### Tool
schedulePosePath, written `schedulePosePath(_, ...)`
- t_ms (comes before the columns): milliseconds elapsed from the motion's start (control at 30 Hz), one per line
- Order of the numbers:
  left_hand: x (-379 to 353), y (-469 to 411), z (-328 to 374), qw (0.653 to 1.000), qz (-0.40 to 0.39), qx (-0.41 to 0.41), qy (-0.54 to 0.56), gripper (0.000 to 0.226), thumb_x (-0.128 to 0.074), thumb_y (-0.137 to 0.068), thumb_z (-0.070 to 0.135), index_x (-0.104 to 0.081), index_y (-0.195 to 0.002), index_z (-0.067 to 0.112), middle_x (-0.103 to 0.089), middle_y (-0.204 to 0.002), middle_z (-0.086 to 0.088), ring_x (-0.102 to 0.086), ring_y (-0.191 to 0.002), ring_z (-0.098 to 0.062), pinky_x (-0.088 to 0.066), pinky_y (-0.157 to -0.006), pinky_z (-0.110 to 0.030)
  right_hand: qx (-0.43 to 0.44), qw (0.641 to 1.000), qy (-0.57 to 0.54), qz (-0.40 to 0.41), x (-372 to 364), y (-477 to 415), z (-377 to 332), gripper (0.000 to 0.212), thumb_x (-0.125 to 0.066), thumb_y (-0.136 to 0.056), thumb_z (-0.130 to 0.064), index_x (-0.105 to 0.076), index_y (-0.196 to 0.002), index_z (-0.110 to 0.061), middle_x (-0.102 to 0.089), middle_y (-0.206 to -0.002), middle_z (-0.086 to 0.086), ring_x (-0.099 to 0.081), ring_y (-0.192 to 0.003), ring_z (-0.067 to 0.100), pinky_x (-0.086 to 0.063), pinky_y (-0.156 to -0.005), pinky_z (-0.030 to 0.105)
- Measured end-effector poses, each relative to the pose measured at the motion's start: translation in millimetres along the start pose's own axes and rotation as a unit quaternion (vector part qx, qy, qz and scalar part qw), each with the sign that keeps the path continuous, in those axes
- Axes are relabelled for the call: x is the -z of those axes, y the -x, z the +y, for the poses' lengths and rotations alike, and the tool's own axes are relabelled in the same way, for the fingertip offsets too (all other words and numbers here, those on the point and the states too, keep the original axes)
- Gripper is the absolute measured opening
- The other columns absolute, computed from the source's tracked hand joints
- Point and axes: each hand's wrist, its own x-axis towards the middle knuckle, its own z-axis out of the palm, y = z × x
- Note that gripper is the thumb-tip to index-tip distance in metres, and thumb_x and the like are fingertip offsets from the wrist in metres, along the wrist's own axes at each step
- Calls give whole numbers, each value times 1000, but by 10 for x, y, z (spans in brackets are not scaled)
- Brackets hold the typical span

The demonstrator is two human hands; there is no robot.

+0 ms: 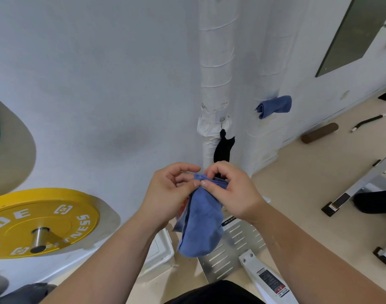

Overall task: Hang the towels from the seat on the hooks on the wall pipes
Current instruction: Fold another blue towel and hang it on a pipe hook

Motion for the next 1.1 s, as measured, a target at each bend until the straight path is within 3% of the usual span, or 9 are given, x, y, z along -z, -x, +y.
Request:
schedulePosePath(167,115,-117,49,997,64,-44,-30,36,-59,-92,-12,-75,-93,21,-69,-73,13,-63,-72,-2,-52,-71,-15,0,980,174,-94,154,7,264,19,-73,-82,-44,-58,-75,-34,-57,-126,-10,-47,-119,14,-39,-102,34)
schedulePosePath(300,297,-227,65,989,76,-74,-99,37,-53,-96,-8,-74,-88,21,-74,-84,18,-66,-82,3,-50,-77,-11,30,967,241,-79,298,-48,341,24,-73,-86,-41,-72,-94,-18,-62,-125,-4,-51,-118,17,-39,-102,34)
schedulePosePath(500,404,-290,-56,987,96,-58,-113,39,-51,-99,-5,-73,-99,28,-73,-92,8,-65,-85,0,-52,-78,-15,61,984,159,-47,413,-213,63,19,-71,-89,-30,-60,-79,-19,-63,-80,-2,-59,-79,17,-47,-75,36)
schedulePosePath(600,408,-309,-62,988,99,-59,-103,43,-51,-100,-2,-71,-108,36,-69,-99,-7,-65,-88,-14,-55,-80,-26,12,1000,28,-6,414,-246,-40,17,-79,-84,-16,-62,-80,-18,-66,-73,-5,-60,-68,12,-50,-66,28)
schedulePosePath(667,411,-318,-24,990,92,-60,-89,45,-49,-101,-2,-69,-112,37,-68,-99,-8,-65,-86,-12,-55,-78,-24,-19,998,-62,9,400,-272,-91,21,-77,-84,-3,-58,-83,-14,-64,-70,-5,-59,-65,8,-48,-65,21)
schedulePosePath(800,461,-375,91,997,7,-36,-64,50,-47,-95,-6,-62,-122,34,-64,-89,-6,-60,-74,-11,-50,-70,-28,-37,985,-171,7,397,-297,-179,31,-66,-91,4,-49,-95,-21,-73,-86,13,-70,-80,21,-55,-75,36)
schedulePosePath(867,504,-441,175,994,-76,-2,-78,49,-55,-84,7,-60,-127,32,-65,-92,-5,-61,-78,-13,-49,-72,-28,-36,985,-166,-17,384,-298,-221,33,-64,-93,3,-46,-99,-25,-75,-93,13,-72,-86,25,-57,-82,44)
schedulePosePath(1000,434,-596,385,943,-225,27,-244,67,-81,-73,41,-53,-134,40,-71,-106,-2,-70,-97,-16,-57,-90,-33,-40,985,-159,-60,357,-310,-280,34,-65,-92,1,-43,-106,-21,-75,-90,8,-71,-84,20,-56,-84,49)
schedulePosePath(1100,253,-664,478,925,-275,22,-262,51,-82,-79,32,-61,-126,33,-72,-105,-8,-70,-100,-26,-58,-92,-41,-45,983,-163,-66,355,-320,-306,34,-65,-93,0,-44,-107,-22,-76,-91,6,-71,-85,21,-56,-83,46)
